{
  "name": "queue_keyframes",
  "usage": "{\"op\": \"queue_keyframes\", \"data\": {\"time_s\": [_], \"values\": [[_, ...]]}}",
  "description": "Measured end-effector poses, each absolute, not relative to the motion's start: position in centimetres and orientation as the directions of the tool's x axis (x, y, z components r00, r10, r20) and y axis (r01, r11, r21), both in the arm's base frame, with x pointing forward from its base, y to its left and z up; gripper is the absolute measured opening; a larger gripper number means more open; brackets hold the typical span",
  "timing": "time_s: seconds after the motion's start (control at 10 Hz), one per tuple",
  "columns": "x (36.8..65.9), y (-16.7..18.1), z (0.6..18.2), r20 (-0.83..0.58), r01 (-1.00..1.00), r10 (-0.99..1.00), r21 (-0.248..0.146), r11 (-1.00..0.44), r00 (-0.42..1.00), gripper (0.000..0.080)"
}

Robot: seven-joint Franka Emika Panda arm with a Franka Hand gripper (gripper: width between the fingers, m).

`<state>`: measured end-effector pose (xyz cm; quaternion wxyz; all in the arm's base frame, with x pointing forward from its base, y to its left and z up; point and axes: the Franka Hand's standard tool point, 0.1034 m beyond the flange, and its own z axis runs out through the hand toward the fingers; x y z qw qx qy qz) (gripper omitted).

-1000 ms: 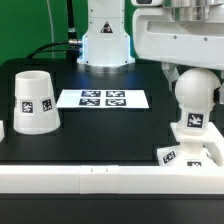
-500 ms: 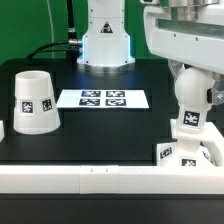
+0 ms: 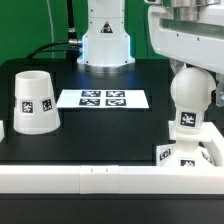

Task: Assemble lamp

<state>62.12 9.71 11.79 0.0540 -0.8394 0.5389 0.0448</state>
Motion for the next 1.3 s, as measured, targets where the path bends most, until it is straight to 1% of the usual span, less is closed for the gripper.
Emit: {"op": "queue_keyframes", "data": {"time_s": [0.1,0.3,0.4,0.5,1.1,1.2,1.3], "values": [[61.8,10.2,12.4,-0.128,-0.869,-0.86,-0.056,-0.491,0.494,0.0697],[60.5,10.9,12.8,-0.12,-0.758,-0.748,-0.07,-0.649,0.652,0.0699],[59.7,10.8,13.2,-0.118,-0.705,-0.695,-0.077,-0.705,0.709,0.0699],[58.6,10.4,13.5,-0.12,-0.681,-0.672,-0.076,-0.728,0.731,0.0699],[58.5,10.5,13.3,-0.122,-0.672,-0.662,-0.074,-0.737,0.74,0.0699],[57.9,9.5,13.4,-0.088,-0.556,-0.549,-0.1,-0.825,0.831,0.0699],[55.9,7.5,13.4,-0.059,-0.458,-0.455,-0.106,-0.882,0.889,0.0699]]}}
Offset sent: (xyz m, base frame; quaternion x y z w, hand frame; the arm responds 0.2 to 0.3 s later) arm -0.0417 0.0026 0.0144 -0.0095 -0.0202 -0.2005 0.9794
